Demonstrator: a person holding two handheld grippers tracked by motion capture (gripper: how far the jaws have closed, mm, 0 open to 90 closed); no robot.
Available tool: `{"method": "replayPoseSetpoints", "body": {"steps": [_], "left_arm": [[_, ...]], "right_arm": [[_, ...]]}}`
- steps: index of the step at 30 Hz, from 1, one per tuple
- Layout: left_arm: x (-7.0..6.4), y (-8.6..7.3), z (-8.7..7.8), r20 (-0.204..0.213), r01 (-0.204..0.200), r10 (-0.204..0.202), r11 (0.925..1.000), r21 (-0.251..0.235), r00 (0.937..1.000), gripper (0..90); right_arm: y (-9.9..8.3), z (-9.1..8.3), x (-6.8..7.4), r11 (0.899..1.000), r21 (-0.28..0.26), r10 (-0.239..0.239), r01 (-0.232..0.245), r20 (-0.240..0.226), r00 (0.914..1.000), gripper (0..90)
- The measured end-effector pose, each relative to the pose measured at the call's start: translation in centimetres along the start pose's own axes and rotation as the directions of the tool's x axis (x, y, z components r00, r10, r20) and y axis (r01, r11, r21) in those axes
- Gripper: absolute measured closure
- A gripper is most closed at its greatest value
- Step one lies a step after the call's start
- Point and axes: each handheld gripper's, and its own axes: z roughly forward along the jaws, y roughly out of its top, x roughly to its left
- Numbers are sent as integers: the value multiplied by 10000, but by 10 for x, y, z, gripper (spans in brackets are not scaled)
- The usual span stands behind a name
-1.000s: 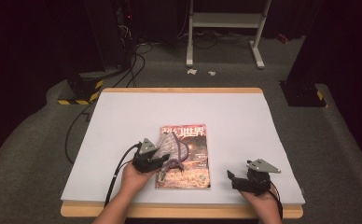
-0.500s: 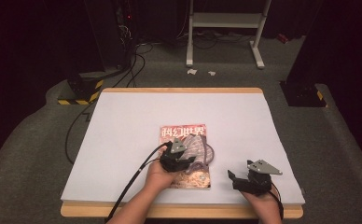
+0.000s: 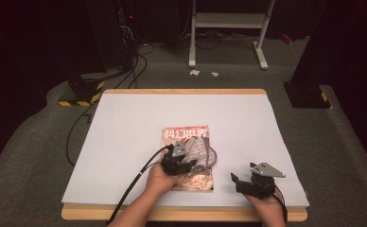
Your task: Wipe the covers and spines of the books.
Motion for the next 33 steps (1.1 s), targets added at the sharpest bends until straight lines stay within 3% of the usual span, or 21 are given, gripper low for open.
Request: {"method": "replayPoseSetpoints", "body": {"steps": [12, 16, 22, 33], "left_arm": [[48, -34, -45, -820, 569, -578, 9983, -127, 9950, 602], [57, -49, -57, -801, 1032, -1068, 9935, -480, 9911, 602], [57, -51, -60, -923, 1120, -1160, 9926, -476, 9890, 602], [61, -44, -62, -732, 1155, -1207, 9907, -716, 9900, 603]], "right_arm": [[-1, 1, -1, 10000, 67, 24, -24, -11, 10000, 154], [-1, 1, 0, 9999, 120, 64, -64, -21, 10000, 156], [-1, 2, 0, 10000, 97, -7, 8, -34, 10000, 158], [-1, 1, 0, 9999, 104, 108, -107, -55, 9999, 162]]}}
